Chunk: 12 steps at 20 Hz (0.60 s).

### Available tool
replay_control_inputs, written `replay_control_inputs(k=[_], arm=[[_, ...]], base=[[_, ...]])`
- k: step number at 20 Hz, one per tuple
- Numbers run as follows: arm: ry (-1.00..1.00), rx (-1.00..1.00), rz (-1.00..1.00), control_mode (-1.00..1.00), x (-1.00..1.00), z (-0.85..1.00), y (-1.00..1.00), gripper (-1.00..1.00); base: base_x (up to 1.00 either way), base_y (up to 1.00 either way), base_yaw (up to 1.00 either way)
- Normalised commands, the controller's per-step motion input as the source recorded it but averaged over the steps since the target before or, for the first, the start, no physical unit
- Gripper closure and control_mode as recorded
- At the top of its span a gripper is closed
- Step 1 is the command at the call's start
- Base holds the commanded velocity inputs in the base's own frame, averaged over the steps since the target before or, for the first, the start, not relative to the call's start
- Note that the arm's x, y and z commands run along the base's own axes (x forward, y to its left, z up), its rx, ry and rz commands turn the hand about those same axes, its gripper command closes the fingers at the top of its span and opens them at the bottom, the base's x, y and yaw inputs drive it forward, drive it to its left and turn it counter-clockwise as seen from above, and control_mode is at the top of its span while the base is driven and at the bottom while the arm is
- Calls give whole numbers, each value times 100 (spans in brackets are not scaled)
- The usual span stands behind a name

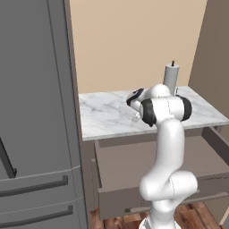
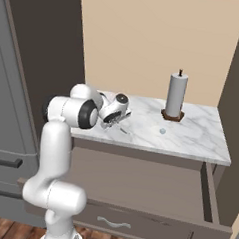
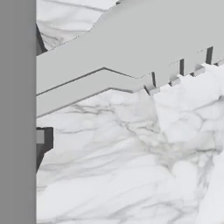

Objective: Pick the tongs from the drawer and place it on the counter.

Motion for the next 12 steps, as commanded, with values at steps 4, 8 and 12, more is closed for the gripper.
replay_control_inputs(k=[4,8,12], arm=[[11,0,0,-100,42,-15,-8,100],[8,0,0,-100,44,-3,-2,-100],[0,0,0,-100,13,0,-1,-100]], base=[[0,0,0],[0,0,0],[0,0,0]])
